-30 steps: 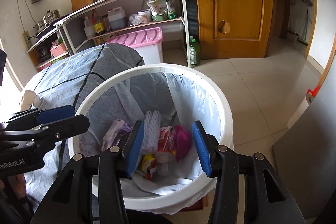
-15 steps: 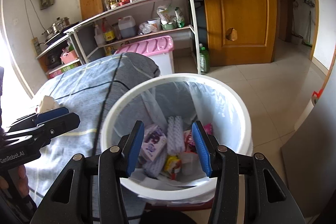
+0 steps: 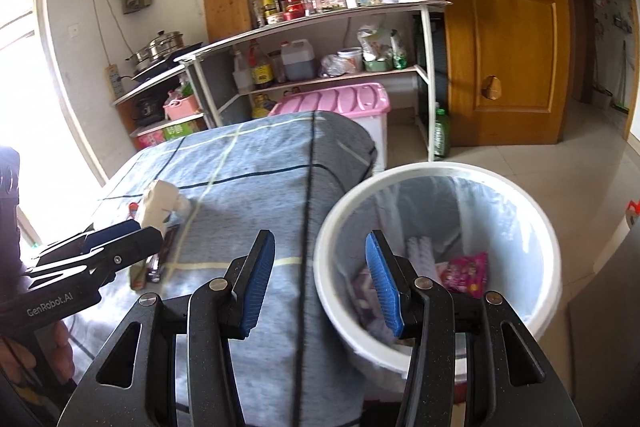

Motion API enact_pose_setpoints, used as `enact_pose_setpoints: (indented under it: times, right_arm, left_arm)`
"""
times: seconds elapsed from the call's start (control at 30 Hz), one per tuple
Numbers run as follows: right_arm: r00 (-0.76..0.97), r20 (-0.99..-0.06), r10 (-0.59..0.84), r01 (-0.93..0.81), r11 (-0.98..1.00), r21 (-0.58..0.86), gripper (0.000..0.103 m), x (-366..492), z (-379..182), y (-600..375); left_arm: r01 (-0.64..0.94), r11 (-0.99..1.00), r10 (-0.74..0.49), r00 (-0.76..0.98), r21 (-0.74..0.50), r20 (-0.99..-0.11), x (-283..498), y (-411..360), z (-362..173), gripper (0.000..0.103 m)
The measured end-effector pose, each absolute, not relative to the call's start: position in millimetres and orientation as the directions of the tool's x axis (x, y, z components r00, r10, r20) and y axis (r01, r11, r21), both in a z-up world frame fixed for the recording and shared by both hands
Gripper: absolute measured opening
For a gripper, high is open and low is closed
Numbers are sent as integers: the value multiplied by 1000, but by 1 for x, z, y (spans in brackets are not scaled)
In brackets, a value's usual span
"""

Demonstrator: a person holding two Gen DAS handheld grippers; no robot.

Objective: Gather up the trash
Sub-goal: 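Open both tools to drop the carton and purple packet into the bin, then grasp the green crumpled snack bag with the left tool while the right tool grasps the green striped packet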

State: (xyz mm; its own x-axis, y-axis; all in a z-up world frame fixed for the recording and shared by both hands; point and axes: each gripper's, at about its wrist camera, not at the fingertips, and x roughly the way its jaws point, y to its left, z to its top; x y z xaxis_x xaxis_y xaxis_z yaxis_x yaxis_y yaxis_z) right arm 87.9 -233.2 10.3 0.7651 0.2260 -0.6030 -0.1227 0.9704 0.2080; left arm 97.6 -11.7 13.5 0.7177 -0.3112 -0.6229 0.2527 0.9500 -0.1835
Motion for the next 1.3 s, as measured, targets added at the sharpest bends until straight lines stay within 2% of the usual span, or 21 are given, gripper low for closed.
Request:
enact_pose_setpoints:
  times: [0.47,0.53,0.63,1.3]
  right_arm:
    - [681,-626,381,-341,921,190,49,100,-4,-117]
    - [661,-637,396,-367,912,185,51,102,-7,-103]
    - [634,-649,421,-404,895,186,54,105,-11,-83]
    - [495,-730,472,-550,820,157,54,124,-48,1]
  left_arm:
    - [-30,989,-72,754,-143,-652,80,121,-6,53]
    - [-57,988,-53,752,-145,-657,78,138,-9,57]
    - [-107,985,-9,751,-135,-660,75,160,-12,57]
    - [-205,967,43,712,-149,-700,98,236,-40,58]
